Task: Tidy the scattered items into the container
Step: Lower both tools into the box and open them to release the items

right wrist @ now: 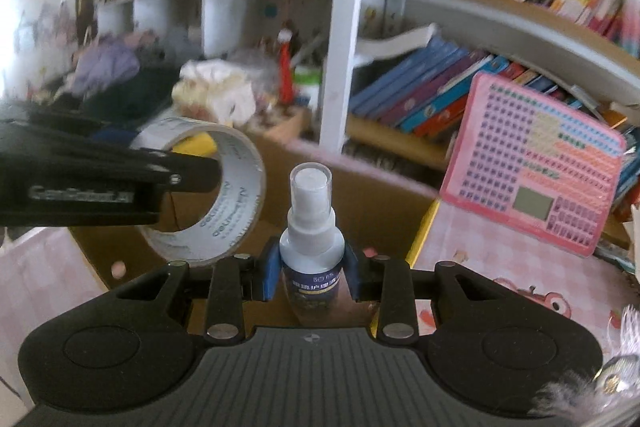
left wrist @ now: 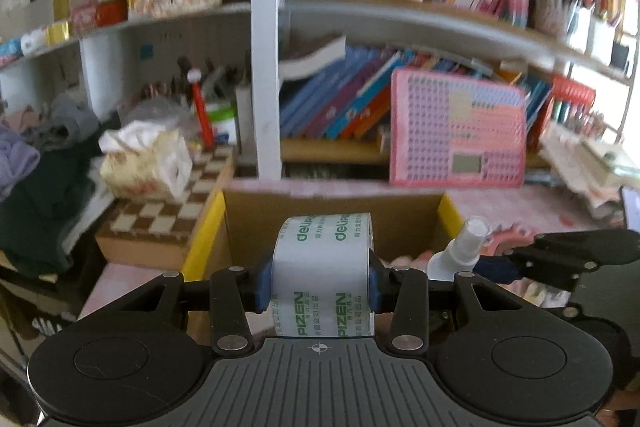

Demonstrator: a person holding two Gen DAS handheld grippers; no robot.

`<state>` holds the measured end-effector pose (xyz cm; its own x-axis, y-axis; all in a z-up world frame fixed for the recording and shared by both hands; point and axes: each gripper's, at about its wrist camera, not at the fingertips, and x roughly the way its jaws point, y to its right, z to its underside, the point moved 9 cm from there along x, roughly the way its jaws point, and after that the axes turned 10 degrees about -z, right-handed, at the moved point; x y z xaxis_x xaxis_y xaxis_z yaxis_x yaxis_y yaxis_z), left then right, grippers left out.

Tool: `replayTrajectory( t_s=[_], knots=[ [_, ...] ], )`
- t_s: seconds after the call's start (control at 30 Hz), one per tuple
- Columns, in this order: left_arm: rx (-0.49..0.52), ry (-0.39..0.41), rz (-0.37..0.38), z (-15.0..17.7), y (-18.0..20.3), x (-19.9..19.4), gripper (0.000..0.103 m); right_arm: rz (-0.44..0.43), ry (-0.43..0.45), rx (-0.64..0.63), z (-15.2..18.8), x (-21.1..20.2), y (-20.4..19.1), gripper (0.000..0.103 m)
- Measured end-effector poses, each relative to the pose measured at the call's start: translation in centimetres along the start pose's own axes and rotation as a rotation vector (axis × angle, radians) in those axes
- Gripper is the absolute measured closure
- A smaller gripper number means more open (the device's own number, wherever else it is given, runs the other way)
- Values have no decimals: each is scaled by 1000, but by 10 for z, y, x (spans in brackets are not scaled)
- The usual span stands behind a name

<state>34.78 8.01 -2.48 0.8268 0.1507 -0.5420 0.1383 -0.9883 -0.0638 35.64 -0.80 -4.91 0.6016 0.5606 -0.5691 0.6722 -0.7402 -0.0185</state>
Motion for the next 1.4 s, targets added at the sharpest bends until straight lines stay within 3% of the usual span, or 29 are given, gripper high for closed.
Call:
replayTrajectory(
  t_s=[0.27,0.5,0.6,1.4],
  knots=[
    [21,-86,-44,23,-3,26,61,-93,-12,-71,0,10,-16,72],
    [23,-142,-82,34,-14,32,61,-150,-87,-88,9,24,-25,72],
    [24,-158,-93,39,-17,34,61,-152,-129,-29,13,30,-16,72],
    [34,-243,-84,65,-8,39,61,-219,-165,-91,20,31,-16,72]
  ],
)
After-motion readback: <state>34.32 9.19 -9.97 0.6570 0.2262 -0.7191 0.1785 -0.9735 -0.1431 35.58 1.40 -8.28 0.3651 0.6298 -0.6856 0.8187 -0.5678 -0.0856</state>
